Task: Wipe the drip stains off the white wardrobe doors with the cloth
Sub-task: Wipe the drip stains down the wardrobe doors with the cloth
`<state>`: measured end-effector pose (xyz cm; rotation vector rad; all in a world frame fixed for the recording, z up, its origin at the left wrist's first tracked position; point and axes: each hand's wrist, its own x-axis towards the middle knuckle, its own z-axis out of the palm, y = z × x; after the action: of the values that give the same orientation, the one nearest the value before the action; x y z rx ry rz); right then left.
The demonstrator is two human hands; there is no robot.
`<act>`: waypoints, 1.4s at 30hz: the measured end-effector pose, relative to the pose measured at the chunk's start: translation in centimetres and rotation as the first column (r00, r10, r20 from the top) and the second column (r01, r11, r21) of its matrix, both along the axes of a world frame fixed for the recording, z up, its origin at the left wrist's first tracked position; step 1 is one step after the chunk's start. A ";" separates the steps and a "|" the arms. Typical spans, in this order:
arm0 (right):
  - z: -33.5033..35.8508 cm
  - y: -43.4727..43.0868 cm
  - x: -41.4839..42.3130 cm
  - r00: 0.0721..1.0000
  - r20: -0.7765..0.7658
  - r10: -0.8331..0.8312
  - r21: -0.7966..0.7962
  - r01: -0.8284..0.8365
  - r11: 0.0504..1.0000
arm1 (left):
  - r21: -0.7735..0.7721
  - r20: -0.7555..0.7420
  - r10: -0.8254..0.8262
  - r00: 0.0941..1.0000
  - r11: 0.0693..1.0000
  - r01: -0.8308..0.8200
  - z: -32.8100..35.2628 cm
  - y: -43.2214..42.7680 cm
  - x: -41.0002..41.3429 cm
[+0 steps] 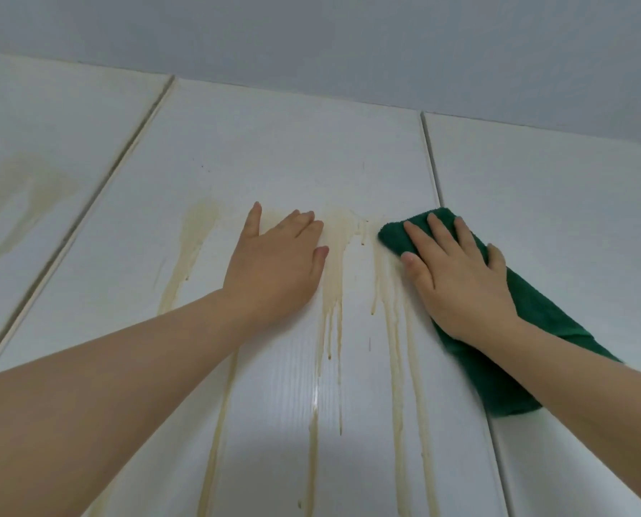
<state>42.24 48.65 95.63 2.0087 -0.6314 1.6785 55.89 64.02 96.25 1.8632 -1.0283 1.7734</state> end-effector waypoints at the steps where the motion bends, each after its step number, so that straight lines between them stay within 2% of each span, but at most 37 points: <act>1: 1.6 -0.1 0.1 0.999 0.024 0.039 0.017 -0.040 0.999 | -0.015 0.017 0.011 1.000 1.000 -0.010 0.1 -0.1 -0.1; 3: 4.3 0.1 0.5 0.988 0.114 0.102 0.054 -0.109 0.993 | -0.052 0.066 0.031 0.997 0.998 -0.027 0.1 -0.3 -0.2; 5: 5.0 0.4 1.0 0.982 0.164 0.094 0.054 -0.104 0.993 | -0.074 0.090 0.054 0.994 0.996 -0.047 0.1 -0.5 -0.1; 11: 0.8 -0.8 -0.5 0.998 -0.050 0.023 -0.149 -0.030 0.988 | -0.055 0.046 0.037 0.998 0.998 -0.034 -0.2 -0.3 -0.3; 17: 6.5 2.0 2.7 0.982 0.176 0.068 0.034 -0.075 0.997 | -0.052 0.012 0.002 1.000 0.999 -0.001 0.4 0.0 -0.6; 20: 4.4 3.6 4.1 0.996 0.009 0.092 -0.122 -0.090 0.988 | -0.058 -0.007 -0.012 1.000 0.998 0.011 1.1 0.6 -1.0; 23: 2.8 2.2 2.1 0.989 -0.145 0.041 -0.247 -0.077 0.966 | 0.000 -0.021 -0.013 1.000 1.000 0.013 1.0 1.2 -0.9; 25: 3.2 0.9 0.8 0.996 -0.081 0.028 -0.199 -0.044 0.979 | 0.037 -0.033 -0.039 0.999 0.998 0.041 0.6 1.7 -0.7; 29: 4.9 1.9 2.6 0.982 0.182 0.040 0.020 -0.045 0.999 | 0.069 -0.039 -0.065 0.997 0.995 0.067 0.4 1.8 -0.2; 31: 4.5 3.9 4.7 0.986 0.157 0.059 -0.003 -0.059 0.998 | 0.072 -0.030 -0.057 0.998 0.996 0.059 0.4 1.8 0.0; 35: 3.9 4.1 4.6 0.995 -0.088 0.047 -0.275 -0.070 0.959 | 0.097 -0.015 -0.067 0.998 0.993 0.068 0.5 1.9 0.4; 37: 5.5 2.4 3.0 1.000 -0.017 0.020 -0.226 -0.023 0.974 | 0.117 -0.033 -0.054 0.998 0.991 0.057 0.5 2.0 0.6; 40: 6.5 2.2 3.0 0.980 0.194 0.045 0.023 -0.050 0.998 | 0.129 -0.016 -0.120 0.993 0.984 0.121 0.6 2.5 0.8; 42: 5.1 4.0 4.7 0.985 0.163 0.062 -0.041 -0.056 0.998 | 0.040 0.052 -0.237 0.970 0.971 0.235 0.7 3.1 0.5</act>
<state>46.91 52.70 100.76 1.8948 -0.5964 1.8913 56.43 67.09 96.90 1.6395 -1.2508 1.6855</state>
